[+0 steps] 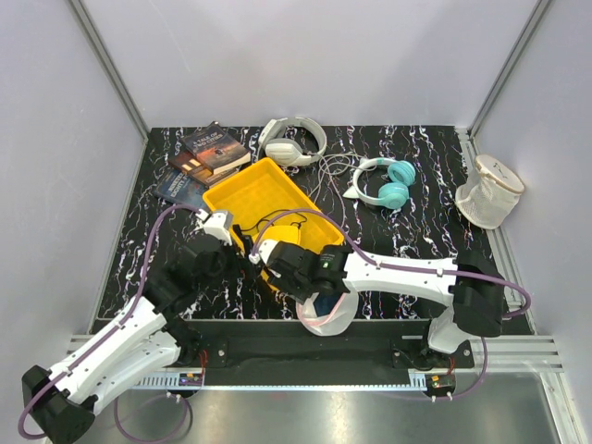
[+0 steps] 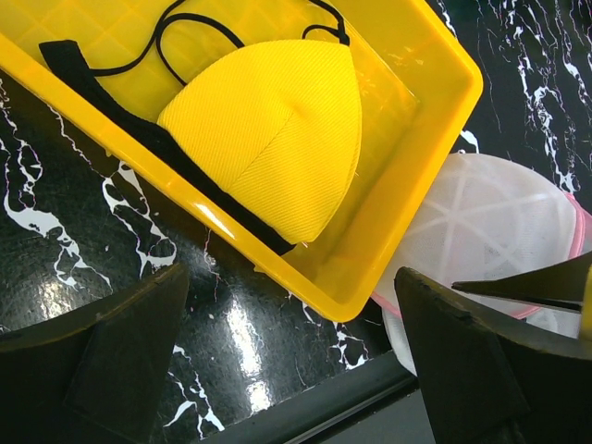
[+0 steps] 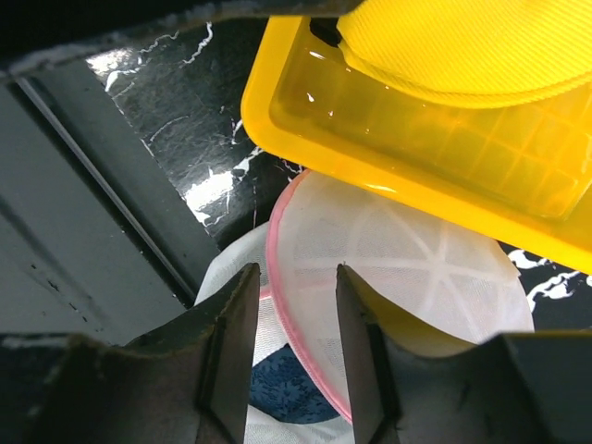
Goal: Unzip the laundry bag and remove the bra
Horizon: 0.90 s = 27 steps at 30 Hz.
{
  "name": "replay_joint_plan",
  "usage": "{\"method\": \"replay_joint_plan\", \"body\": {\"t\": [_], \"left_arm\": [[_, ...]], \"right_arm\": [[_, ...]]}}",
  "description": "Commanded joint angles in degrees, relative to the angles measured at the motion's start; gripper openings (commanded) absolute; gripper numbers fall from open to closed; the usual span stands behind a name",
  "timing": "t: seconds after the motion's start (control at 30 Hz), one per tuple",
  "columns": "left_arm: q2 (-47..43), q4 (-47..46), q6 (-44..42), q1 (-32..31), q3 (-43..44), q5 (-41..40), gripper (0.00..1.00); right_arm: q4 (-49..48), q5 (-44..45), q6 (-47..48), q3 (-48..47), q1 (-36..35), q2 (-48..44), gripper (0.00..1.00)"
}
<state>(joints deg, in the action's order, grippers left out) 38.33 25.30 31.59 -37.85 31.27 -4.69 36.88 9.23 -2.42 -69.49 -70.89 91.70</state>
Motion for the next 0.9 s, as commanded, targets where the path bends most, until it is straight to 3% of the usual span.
{"method": "replay_joint_plan", "body": {"t": [0.0, 0.43, 0.63, 0.67, 0.73, 0.87], "left_arm": [[-0.1, -1.8, 0.1, 0.4, -0.1, 2.3, 0.99], [0.7, -2.6, 0.2, 0.8, -0.5, 3.3, 0.99], [1.2, -2.8, 0.0, 0.8, -0.6, 3.7, 0.99], [1.3, -2.9, 0.0, 0.8, -0.6, 4.1, 0.99], [1.5, -3.1, 0.0, 0.8, -0.8, 4.3, 0.99], [1.6, -3.5, -0.3, 0.8, -0.9, 6.6, 0.99]], "right_arm": [[1.2, 2.8, 1.7, -3.2, -1.2, 2.1, 0.44], [3.6, 2.3, 1.7, -4.3, -2.7, 4.1, 0.44], [3.6, 2.3, 1.7, -4.5, -2.8, 4.8, 0.22], [3.7, 2.2, 1.7, -4.7, -2.8, 4.8, 0.11], [3.7, 2.7, 1.5, -4.9, -2.8, 4.5, 0.03], [4.0, 6.6, -0.5, -5.6, -2.7, 2.6, 0.0]]}}
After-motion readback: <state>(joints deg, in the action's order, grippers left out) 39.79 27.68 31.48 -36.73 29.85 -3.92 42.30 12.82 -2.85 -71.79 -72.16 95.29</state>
